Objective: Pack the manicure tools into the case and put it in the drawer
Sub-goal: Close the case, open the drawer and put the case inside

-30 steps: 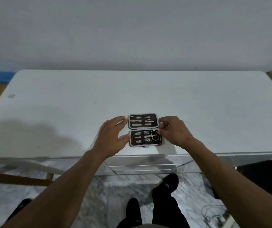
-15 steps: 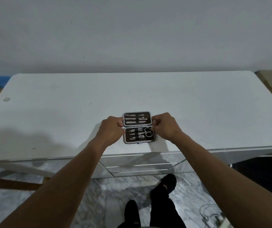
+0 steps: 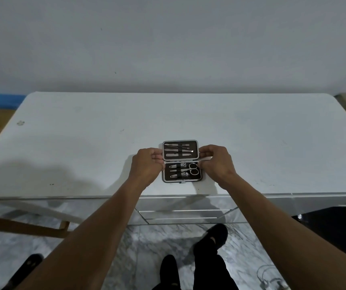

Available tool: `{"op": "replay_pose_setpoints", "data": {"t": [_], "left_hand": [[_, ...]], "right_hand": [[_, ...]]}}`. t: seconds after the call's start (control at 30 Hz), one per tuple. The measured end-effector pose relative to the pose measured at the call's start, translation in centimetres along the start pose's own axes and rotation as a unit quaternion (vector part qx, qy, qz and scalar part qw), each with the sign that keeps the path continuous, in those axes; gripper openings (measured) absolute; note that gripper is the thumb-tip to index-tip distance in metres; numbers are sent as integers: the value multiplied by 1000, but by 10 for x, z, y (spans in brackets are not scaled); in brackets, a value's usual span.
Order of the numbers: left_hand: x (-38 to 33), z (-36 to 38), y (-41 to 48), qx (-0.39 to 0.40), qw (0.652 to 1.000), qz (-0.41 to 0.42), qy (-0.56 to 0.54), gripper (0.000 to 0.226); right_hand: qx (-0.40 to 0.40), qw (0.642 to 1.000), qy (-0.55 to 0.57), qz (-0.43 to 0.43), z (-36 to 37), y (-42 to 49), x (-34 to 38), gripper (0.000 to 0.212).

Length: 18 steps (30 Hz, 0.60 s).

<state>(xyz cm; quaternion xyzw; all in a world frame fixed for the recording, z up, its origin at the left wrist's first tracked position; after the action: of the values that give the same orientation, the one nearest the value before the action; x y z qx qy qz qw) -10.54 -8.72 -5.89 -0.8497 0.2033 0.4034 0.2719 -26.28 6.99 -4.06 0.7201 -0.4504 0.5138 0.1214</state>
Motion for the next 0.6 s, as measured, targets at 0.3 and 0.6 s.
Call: {"op": "replay_pose_setpoints", "data": {"t": [0.3, 0.6], "left_hand": [[2, -2, -5, -42, 999, 26, -5, 28], [3, -2, -18, -84, 993, 74, -32, 24]], "right_hand": [[-23, 997, -25, -71, 1, -10, 1, 55], [-53, 995, 64, -54, -4, -21, -5, 40]]}}
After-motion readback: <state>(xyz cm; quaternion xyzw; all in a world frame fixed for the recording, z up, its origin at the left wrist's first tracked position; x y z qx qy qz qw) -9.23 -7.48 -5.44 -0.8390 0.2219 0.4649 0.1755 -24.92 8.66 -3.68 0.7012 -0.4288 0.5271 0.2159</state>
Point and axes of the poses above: each hand's wrist, its own y-axis towards the middle knuckle, its own z-axis out of the palm, x = y × z, the point moved 9 cm from there along y, towards the middle knuckle, and after that the axes turned 7 degrees about y, right-handed, at the moved point
